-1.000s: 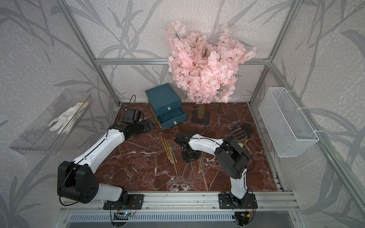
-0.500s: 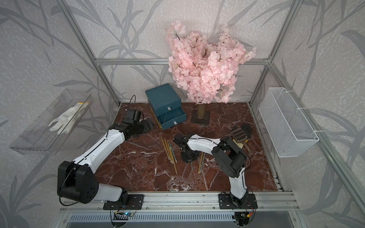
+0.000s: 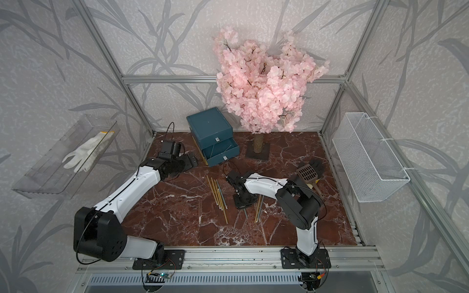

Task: Please place the pencils in the drawer according to their color
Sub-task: Pick up the pencil from the center of the board.

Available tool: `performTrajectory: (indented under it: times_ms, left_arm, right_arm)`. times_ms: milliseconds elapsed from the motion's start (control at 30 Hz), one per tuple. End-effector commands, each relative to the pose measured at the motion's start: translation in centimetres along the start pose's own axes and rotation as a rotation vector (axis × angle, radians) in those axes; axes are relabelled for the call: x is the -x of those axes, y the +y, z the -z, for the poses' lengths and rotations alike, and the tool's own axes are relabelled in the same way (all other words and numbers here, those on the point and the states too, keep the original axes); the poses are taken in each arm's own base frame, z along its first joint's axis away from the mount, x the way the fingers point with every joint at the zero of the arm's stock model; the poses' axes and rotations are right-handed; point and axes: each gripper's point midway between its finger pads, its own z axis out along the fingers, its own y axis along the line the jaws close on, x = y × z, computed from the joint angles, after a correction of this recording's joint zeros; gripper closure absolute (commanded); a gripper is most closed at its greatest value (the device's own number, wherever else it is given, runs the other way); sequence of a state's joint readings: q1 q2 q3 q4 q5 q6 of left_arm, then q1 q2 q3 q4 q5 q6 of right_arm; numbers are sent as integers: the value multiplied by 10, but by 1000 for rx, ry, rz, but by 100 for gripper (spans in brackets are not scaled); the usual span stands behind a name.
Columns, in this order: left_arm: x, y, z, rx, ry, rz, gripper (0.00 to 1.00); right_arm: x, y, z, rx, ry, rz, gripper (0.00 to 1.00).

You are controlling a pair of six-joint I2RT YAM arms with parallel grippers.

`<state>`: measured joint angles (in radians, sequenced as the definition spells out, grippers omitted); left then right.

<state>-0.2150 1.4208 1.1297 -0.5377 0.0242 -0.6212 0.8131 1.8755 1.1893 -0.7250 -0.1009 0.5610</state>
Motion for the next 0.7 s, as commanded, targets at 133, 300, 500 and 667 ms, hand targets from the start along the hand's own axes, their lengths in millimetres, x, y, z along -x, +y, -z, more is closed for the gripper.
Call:
performTrajectory:
  times_ms: [133, 300, 500, 667]
  left_arm:
    - [4, 0, 6, -2, -21, 1, 0]
    - [6, -1, 6, -4, -25, 2, 0]
    - [8, -2, 7, -6, -29, 0, 0]
    - [11, -4, 8, -9, -34, 0, 0]
  right_arm:
    - [-16, 6, 15, 155, 37, -76, 100]
    - [-2, 19, 45, 241, -24, -100, 100]
    - [26, 43, 92, 370, -122, -118, 100]
    - [60, 66, 132, 491, -205, -147, 100]
